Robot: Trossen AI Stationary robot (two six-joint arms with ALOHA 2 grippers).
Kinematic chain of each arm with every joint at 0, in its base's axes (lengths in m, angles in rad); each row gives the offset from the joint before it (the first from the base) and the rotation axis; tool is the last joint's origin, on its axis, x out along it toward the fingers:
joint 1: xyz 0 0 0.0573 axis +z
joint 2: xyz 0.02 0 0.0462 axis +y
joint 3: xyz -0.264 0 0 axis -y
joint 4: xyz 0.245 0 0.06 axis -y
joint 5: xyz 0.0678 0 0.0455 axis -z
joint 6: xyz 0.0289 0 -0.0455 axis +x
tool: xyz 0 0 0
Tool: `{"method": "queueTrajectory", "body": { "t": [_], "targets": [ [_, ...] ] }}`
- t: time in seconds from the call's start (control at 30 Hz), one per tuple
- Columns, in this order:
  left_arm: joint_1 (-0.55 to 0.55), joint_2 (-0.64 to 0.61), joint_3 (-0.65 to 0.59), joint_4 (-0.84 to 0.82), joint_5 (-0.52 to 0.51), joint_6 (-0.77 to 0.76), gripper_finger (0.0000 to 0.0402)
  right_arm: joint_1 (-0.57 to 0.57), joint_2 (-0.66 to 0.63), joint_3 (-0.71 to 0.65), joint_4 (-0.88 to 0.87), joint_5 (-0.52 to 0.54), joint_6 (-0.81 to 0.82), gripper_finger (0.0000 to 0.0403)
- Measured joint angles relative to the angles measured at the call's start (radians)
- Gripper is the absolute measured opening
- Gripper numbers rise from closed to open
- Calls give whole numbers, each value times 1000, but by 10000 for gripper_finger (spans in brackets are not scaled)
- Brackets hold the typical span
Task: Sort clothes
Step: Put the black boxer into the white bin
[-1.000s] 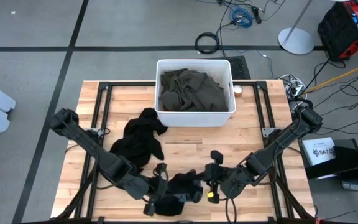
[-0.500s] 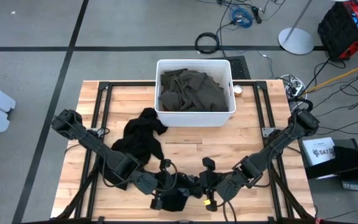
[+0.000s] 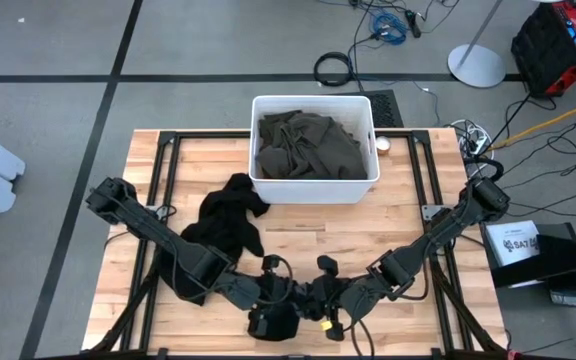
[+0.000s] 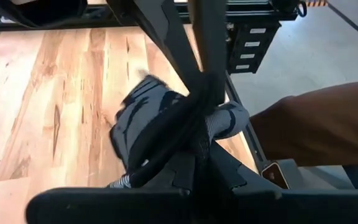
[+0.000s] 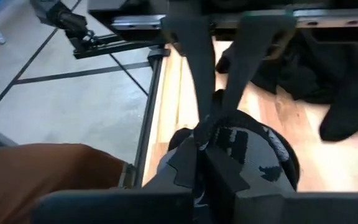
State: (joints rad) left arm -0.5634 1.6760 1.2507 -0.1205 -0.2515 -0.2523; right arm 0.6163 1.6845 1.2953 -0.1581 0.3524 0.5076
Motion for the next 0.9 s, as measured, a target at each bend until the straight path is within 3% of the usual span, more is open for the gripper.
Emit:
{"method": "queueTrajectory", "body": {
  "t": [0.53, 0.9],
  "targets": [
    [6, 0, -2, 9, -5, 5, 21, -1, 43, 2, 25, -20, -32, 172],
    [9, -1, 0, 62, -15, 27, 22, -34, 62, 1, 28, 17, -6, 185]
  ]
}}
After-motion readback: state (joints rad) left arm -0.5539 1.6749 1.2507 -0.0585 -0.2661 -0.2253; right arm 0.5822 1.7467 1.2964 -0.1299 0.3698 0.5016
